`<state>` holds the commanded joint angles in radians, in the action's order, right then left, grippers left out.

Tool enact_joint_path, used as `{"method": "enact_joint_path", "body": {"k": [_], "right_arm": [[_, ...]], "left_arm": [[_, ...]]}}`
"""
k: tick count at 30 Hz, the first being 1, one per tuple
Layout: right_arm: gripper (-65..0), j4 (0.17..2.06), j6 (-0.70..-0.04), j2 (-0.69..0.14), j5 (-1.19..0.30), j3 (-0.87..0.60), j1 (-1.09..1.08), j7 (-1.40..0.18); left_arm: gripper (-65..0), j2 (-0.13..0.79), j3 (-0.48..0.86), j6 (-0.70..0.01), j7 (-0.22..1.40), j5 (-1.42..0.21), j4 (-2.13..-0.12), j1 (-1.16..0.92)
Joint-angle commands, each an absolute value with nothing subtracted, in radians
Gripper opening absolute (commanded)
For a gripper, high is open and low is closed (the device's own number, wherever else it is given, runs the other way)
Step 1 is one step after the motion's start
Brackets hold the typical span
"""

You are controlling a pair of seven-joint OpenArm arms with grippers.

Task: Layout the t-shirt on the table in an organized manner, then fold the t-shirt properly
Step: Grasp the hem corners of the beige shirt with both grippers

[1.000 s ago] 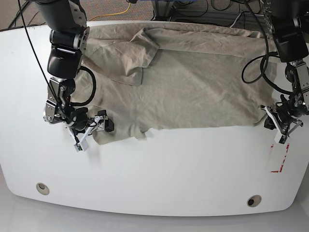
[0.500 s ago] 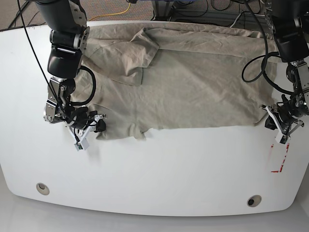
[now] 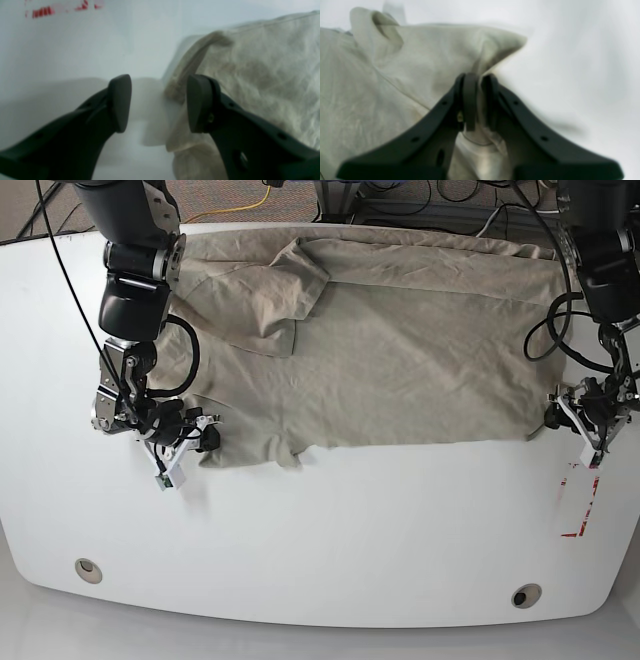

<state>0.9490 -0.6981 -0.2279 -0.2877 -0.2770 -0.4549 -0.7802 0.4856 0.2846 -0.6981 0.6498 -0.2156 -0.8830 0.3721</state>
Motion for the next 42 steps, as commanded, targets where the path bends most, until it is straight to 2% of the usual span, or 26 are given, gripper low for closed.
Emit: {"method": "enact_joint_path", "body": {"k": [9, 18, 20, 24, 26, 32, 36, 42], "right_arm": [[-57.1, 0.949, -0.698, -0.228, -0.288, -0.277, -0.455, -0.780], [-57.1, 0.949, -0.698, -0.226, -0.288, -0.277, -0.455, -0.780], [-57.1, 0.949, -0.698, -0.226, -0.288, -0.277, -0.455, -0.780], [-57.1, 0.949, -0.698, -0.226, -0.288, -0.278, -0.455, -0.780], [-57.1, 0.949, -0.698, -0.226, -0.288, -0.278, -0.455, -0.780], [-57.1, 0.949, -0.698, -0.226, -0.288, -0.278, -0.455, -0.780], [-57.1, 0.949, -0.698, -0.226, -0.288, -0.280, -0.455, -0.780], [-57.1, 0.949, -0.698, -0.226, -0.288, -0.280, -0.455, -0.780]], "left_arm": [[-31.4, 0.455, 0.189, -0.698, 0.648, -0.222, -0.848, 0.380], [-32.4, 0.427, 0.179, -0.698, 0.654, -0.217, -0.849, 0.377], [-37.4, 0.424, 0.179, -0.698, 0.654, -0.217, -0.849, 0.367], [-57.4, 0.423, 0.179, -0.698, 0.653, -0.217, -0.851, 0.354], [-60.4, 0.423, 0.179, -0.698, 0.653, -0.216, -0.851, 0.352], [-61.0, 0.426, 0.180, -0.698, 0.650, -0.217, -0.858, 0.326], [-63.6, 0.427, 0.183, -0.698, 0.650, -0.217, -0.958, 0.292], [-63.7, 0.426, 0.232, -0.698, 0.677, -0.216, -1.144, 0.251]]}}
